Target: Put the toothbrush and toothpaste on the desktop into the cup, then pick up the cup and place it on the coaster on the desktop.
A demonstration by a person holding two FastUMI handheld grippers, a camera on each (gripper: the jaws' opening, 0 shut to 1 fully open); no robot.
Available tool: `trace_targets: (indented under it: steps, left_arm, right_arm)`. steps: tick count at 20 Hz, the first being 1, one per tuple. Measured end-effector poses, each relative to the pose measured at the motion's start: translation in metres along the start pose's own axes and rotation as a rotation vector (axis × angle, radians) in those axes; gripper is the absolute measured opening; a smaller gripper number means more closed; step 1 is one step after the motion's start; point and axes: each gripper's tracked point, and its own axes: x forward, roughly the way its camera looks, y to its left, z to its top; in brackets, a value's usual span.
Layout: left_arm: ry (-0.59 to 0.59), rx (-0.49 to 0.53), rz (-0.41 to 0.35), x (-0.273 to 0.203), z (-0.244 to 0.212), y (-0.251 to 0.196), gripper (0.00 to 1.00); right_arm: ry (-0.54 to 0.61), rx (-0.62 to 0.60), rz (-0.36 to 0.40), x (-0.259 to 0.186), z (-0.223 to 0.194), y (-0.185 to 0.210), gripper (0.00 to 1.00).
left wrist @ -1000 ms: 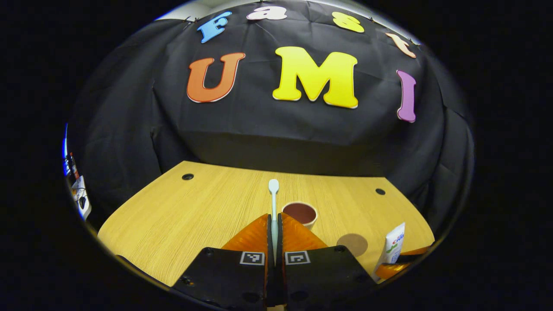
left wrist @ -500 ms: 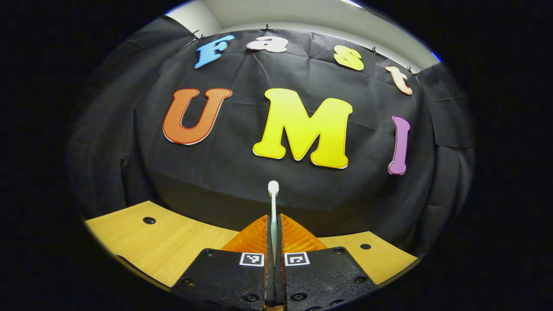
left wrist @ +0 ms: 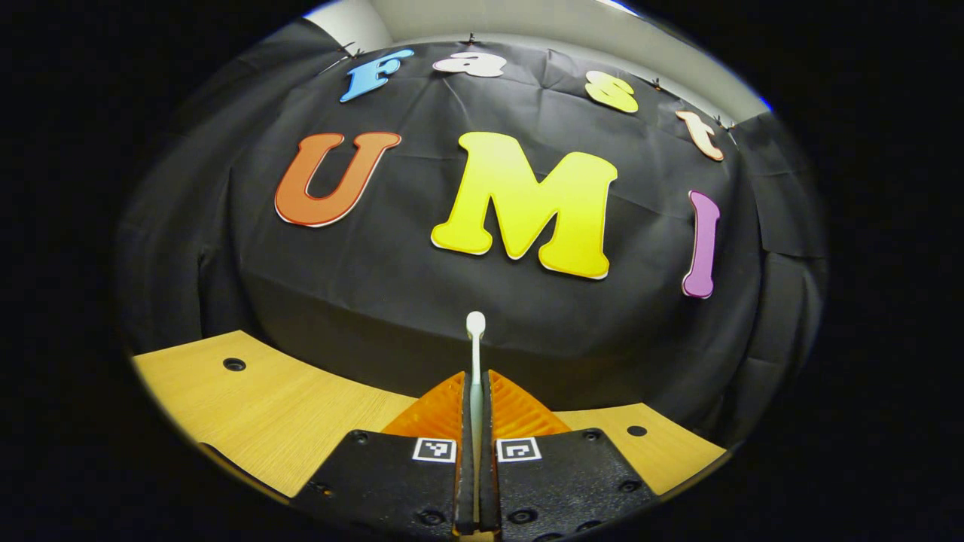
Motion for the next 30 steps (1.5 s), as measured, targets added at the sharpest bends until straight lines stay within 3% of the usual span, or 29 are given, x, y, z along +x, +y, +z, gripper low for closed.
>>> trace_targets:
  steps: [5,7,8,11,12,18,24,30]
  left_arm:
    - [0.013,0.016,-0.001,-0.014,-0.014,0.001,0.17]
    - [0.032,0.029,0.002,-0.018,-0.015,0.004,0.35]
    - [0.041,0.036,0.005,-0.023,-0.014,0.006,0.65]
    - [0.017,0.041,0.023,-0.041,0.005,0.013,0.84]
    - [0.008,0.048,0.026,-0.042,0.012,0.014,0.98]
    - [0.017,0.094,0.041,-0.077,0.039,0.032,0.98]
    - [0.088,0.097,0.132,-0.111,0.043,0.075,0.98]
    - [0.114,0.112,0.173,-0.119,0.046,0.097,0.98]
  right_arm:
    - [-0.004,-0.009,-0.011,-0.001,0.002,-0.009,0.22]
    - [-0.012,-0.016,0.001,-0.002,0.003,-0.003,0.21]
    - [-0.021,-0.019,0.01,-0.001,0.008,0.001,0.21]
    - [-0.048,-0.03,0.031,0.0,0.018,0.013,0.21]
    - [-0.058,-0.034,0.037,-0.001,0.022,0.017,0.21]
    - [-0.186,-0.037,0.093,0.025,0.08,0.05,0.21]
    - [-0.417,-0.088,0.198,0.105,0.175,0.117,0.21]
    - [-0.452,-0.1,0.236,0.156,0.186,0.152,0.21]
